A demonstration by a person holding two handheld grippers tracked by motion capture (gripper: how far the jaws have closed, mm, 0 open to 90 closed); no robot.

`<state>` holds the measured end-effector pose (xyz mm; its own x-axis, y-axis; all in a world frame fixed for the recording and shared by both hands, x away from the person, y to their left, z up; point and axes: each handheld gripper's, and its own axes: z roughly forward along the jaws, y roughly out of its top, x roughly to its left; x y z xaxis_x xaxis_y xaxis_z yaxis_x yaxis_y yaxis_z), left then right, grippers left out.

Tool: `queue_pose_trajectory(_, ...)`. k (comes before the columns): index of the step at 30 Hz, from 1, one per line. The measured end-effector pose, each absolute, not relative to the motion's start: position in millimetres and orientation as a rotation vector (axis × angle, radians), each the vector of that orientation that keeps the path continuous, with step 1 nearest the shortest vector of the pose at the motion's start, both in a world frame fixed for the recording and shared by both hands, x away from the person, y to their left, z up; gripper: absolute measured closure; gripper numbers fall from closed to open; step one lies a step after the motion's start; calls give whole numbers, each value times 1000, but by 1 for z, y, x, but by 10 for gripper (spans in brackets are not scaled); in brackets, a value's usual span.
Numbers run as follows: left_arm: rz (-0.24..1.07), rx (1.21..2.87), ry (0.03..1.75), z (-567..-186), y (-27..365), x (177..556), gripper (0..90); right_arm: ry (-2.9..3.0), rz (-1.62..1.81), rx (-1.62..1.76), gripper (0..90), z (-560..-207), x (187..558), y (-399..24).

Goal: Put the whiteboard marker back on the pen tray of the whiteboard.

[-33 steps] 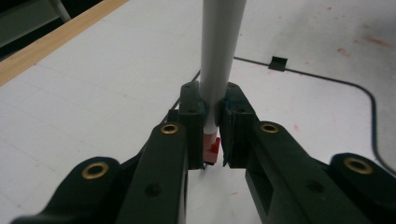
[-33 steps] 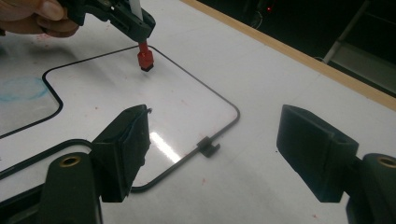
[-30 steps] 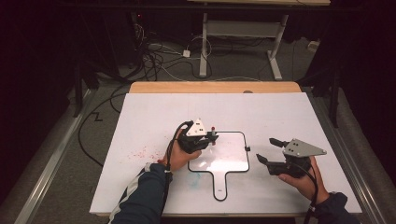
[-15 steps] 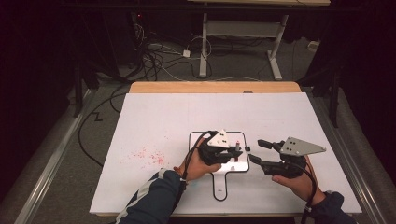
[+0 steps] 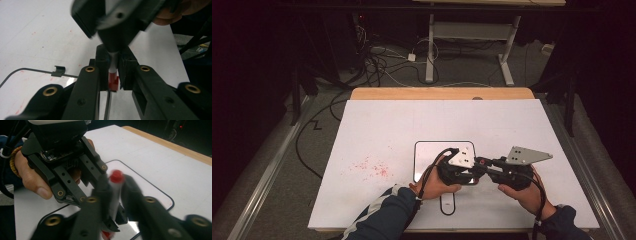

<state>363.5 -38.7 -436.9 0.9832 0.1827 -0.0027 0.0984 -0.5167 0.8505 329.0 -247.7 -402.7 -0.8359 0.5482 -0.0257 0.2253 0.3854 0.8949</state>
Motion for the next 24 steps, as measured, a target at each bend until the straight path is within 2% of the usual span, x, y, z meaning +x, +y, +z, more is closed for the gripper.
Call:
queue_pose_trajectory(1,116,2114,205,-437,-38,364,777,2334,1436,684,807,-402,330,-247)
queue_pose_trajectory(3,166,2116,246,-435,-34,364,594,2324,1434,775,808,-400,336,-250)
queue_pose_trajectory(4,187,2126,265,-433,-30,364,594,2324,1434,775,808,-400,336,-250)
queue_pose_trajectory(6,234,2126,267,-428,-15,362,515,2337,1437,885,808,-399,344,-255)
queue_pose_trajectory(7,275,2116,274,-424,-6,360,421,2367,1426,978,808,-399,352,-259)
queue_pose_trajectory(8,316,2109,297,-421,4,359,367,2371,1415,1015,808,-399,355,-261)
queue_pose_trajectory(9,349,2103,326,-418,15,357,367,2371,1415,1015,808,-399,355,-261)
queue_pose_trajectory(11,383,2053,379,-413,40,352,298,2475,1404,1106,807,-401,367,-264)
queue_pose_trajectory(19,605,2049,541,-417,119,326,270,2496,1333,1181,787,-413,395,-262)
queue_pose_trajectory(24,606,2060,654,-430,151,322,270,2453,1325,1292,773,-437,412,-260)
